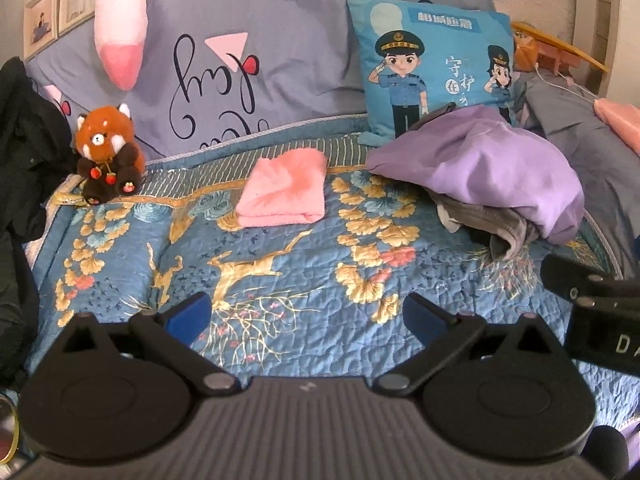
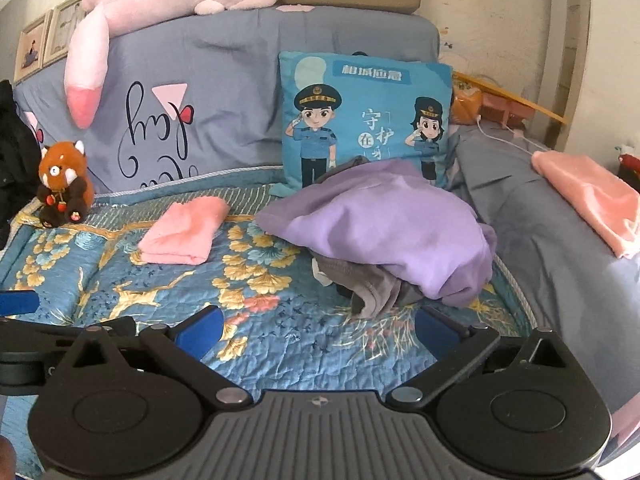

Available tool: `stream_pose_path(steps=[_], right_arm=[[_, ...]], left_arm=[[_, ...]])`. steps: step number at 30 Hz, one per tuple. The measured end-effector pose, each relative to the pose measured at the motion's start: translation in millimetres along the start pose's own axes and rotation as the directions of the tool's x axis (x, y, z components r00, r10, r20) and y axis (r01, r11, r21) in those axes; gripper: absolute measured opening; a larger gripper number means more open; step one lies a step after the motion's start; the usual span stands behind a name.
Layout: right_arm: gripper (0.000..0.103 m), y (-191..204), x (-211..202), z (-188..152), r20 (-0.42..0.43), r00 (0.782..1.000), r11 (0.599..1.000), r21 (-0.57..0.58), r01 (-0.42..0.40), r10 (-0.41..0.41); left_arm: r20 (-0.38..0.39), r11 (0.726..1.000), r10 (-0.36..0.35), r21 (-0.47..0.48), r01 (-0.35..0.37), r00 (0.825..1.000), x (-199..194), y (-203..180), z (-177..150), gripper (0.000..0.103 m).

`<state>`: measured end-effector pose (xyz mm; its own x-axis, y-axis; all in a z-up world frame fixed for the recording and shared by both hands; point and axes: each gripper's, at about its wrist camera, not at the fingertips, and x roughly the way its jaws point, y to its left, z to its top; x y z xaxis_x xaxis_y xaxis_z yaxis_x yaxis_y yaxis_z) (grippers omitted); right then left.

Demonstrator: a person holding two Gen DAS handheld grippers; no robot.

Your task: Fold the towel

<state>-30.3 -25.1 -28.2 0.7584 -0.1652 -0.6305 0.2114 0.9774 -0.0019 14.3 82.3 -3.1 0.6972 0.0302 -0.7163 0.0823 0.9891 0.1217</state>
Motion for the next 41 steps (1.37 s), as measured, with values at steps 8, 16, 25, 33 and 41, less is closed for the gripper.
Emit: stream_pose_path(steps=[8, 16, 25, 33, 41], right_arm=[[0.103, -2.2, -0.8, -1.1, -0.008, 1.000, 1.000, 0.014, -0.009, 0.009], [0.103, -1.9, 5.6, -2.0, -0.052, 0.998, 0.999, 0.024, -0.027, 0.028], [0.103, -7.7, 5.5, -2.1, -0.044, 0.999, 1.000, 0.020, 0.003, -0.002], [0.103, -6.9, 1.8, -3.7, 0.019, 0.997, 0.997, 0.006, 0.071, -0.071], [0.100, -7.1, -2.1, -4.2, 0.035, 0.996, 0.996, 0.006, 0.086, -0.086]], left_arm=[[-0.005, 1.000, -0.001, -0.006, 0.000, 1.000, -3.1, -3.4, -1.4, 0.103], [0.013, 1.000, 0.020, 0.001, -0.020, 1.000, 2.2, -2.6, -1.5, 0.103], [0.000, 1.000, -0.006, 0.027, 0.006, 1.000, 7.8, -14.4, -2.0, 0.103], [0.023, 0.999, -0.025, 0.034, 0.024, 0.999, 6.6, -17.3, -4.8, 0.103], [0.031, 0.998, -0.055, 0.004, 0.055, 0.998, 4.2, -13.1, -4.5, 0.103]])
